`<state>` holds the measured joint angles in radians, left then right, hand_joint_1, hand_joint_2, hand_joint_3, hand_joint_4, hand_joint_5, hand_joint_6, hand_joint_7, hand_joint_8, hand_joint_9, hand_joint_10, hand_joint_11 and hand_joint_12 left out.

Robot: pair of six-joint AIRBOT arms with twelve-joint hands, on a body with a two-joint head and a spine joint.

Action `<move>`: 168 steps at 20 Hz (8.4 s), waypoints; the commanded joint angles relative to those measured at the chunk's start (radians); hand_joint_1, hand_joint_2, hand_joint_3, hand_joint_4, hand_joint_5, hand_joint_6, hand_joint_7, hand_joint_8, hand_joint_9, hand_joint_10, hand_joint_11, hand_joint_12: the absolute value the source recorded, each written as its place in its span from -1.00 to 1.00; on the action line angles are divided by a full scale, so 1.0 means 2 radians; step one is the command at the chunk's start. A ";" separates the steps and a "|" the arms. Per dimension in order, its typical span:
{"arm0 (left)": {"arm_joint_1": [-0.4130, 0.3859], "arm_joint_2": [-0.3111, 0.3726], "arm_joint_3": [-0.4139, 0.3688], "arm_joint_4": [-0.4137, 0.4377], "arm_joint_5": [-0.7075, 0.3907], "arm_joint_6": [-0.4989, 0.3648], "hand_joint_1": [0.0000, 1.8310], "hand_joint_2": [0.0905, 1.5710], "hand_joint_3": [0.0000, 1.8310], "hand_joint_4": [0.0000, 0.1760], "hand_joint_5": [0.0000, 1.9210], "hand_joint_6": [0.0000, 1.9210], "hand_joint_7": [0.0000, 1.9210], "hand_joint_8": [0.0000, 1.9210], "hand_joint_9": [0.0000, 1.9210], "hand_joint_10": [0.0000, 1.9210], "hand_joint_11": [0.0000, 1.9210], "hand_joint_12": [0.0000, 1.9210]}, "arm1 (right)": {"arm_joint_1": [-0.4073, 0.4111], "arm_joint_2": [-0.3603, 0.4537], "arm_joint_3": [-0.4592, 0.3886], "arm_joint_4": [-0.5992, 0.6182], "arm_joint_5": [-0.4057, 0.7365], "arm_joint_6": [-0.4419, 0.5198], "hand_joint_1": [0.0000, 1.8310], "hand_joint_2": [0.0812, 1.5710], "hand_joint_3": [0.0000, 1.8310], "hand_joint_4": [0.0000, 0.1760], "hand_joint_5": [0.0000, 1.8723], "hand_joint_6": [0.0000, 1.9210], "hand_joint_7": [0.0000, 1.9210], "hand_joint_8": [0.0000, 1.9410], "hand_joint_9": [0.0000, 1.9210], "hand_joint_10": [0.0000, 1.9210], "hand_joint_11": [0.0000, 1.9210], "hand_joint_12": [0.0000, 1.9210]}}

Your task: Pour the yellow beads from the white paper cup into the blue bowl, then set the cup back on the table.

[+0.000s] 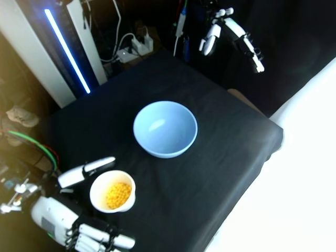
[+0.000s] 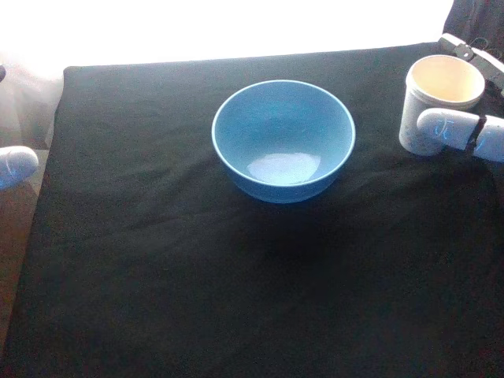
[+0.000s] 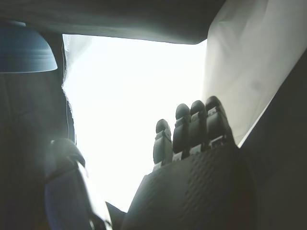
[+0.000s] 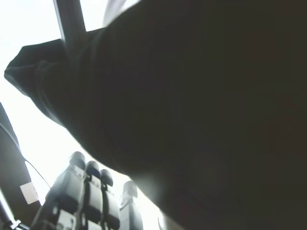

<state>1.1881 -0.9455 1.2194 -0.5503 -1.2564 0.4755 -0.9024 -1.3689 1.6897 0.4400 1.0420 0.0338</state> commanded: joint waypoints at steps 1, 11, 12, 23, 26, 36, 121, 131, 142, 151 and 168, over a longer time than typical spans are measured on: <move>-0.001 0.000 0.005 -0.009 -0.058 -0.004 -0.49 -0.10 -1.00 1.00 -0.83 -1.00 -0.81 -1.00 -0.91 -1.00 -0.99 -0.97 | 0.002 0.001 0.006 0.008 0.061 0.007 -0.30 -0.26 -1.00 -0.04 -0.75 -0.98 -1.00 -1.00 -1.00 -1.00 -1.00 -1.00; -0.001 -0.004 0.008 -0.009 -0.057 -0.005 -0.51 -0.12 -1.00 1.00 -0.81 -0.99 -0.78 -0.99 -0.89 -1.00 -0.98 -0.97 | 0.002 -0.003 0.011 0.007 0.059 0.010 -0.07 -0.07 -0.99 0.24 -0.08 -0.97 -0.75 -0.99 -1.00 -1.00 -1.00 -1.00; -0.001 -0.004 0.008 -0.009 -0.057 -0.005 -0.51 -0.12 -1.00 1.00 -0.81 -0.99 -0.78 -0.99 -0.89 -1.00 -0.97 -0.97 | 0.002 -0.003 0.012 0.007 0.059 0.010 -0.03 0.03 -0.99 0.44 0.01 -0.98 -0.72 -0.99 -1.00 -1.00 -1.00 -1.00; 0.000 -0.010 0.012 -0.009 -0.054 -0.005 -0.52 -0.05 -0.99 1.00 -0.80 -1.00 -0.80 -1.00 -0.90 -1.00 -0.99 -0.97 | 0.002 -0.003 0.015 -0.004 0.059 0.010 0.16 0.31 -1.00 0.99 0.19 -0.22 -0.29 -1.00 -0.67 -0.99 -0.91 -0.92; 0.000 -0.011 0.012 -0.008 -0.053 -0.005 -0.53 -0.06 -1.00 1.00 -0.81 -1.00 -0.79 -0.99 -0.91 -1.00 -0.97 -0.96 | 0.002 -0.003 0.015 -0.020 0.059 0.010 0.17 0.27 -1.00 1.00 0.28 -0.37 -0.16 -1.00 -0.54 -1.00 -1.00 -0.26; 0.003 -0.014 0.012 -0.012 -0.055 -0.006 -0.54 0.06 -0.98 0.21 -0.84 -1.00 -0.81 -1.00 -0.89 -0.99 -0.95 -0.96 | 0.003 0.023 0.000 -0.068 0.063 0.009 0.37 0.33 -1.00 -1.00 0.02 0.04 0.30 -0.44 0.23 -0.99 -0.35 -0.23; -0.025 -0.018 0.028 0.035 0.000 -0.005 -0.40 -0.04 -1.00 -0.20 -0.85 -1.00 -0.79 -1.00 -0.82 -1.00 -1.00 -0.63 | 0.407 0.090 -0.097 -0.804 -0.300 -0.051 0.29 0.34 -1.00 -1.00 0.15 -0.17 0.23 0.65 0.51 1.00 0.63 1.00; -0.025 -0.018 0.030 0.037 0.003 -0.004 -0.39 -0.05 -1.00 -0.08 -0.84 -1.00 -0.79 -1.00 -0.84 -1.00 -1.00 -0.67 | 0.415 0.090 -0.115 -0.873 -0.327 -0.051 0.22 0.30 -1.00 -0.82 0.22 -0.27 0.06 0.83 0.23 1.00 0.39 1.00; -0.025 -0.019 0.031 0.037 0.004 -0.004 -0.39 -0.05 -1.00 -0.13 -0.85 -1.00 -0.78 -1.00 -0.83 -1.00 -1.00 -0.64 | 0.418 0.089 -0.130 -0.914 -0.347 -0.051 0.33 0.36 -1.00 -1.00 0.08 -0.07 0.05 0.07 -0.30 0.12 -0.60 0.78; -0.025 -0.019 0.031 0.037 0.005 -0.004 -0.40 -0.05 -1.00 -0.12 -0.84 -1.00 -0.78 -1.00 -0.82 -1.00 -1.00 -0.58 | 0.421 0.089 -0.137 -0.931 -0.349 -0.051 0.37 0.38 -1.00 -1.00 0.05 -0.02 0.04 0.05 -0.28 -0.05 -0.61 0.73; -0.025 -0.019 0.031 0.037 0.004 -0.004 -0.39 -0.02 -1.00 -0.30 -0.84 -1.00 -0.79 -1.00 -0.83 -1.00 -1.00 -0.60 | 0.425 0.090 -0.149 -0.974 -0.366 -0.051 0.14 0.34 -1.00 0.95 0.12 -0.11 0.02 0.17 -0.30 0.29 -0.61 0.85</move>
<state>1.1477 -0.9829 1.2716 -0.4606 -1.1290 0.4747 -0.0719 -1.1984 1.3968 -1.5242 0.3080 -0.0639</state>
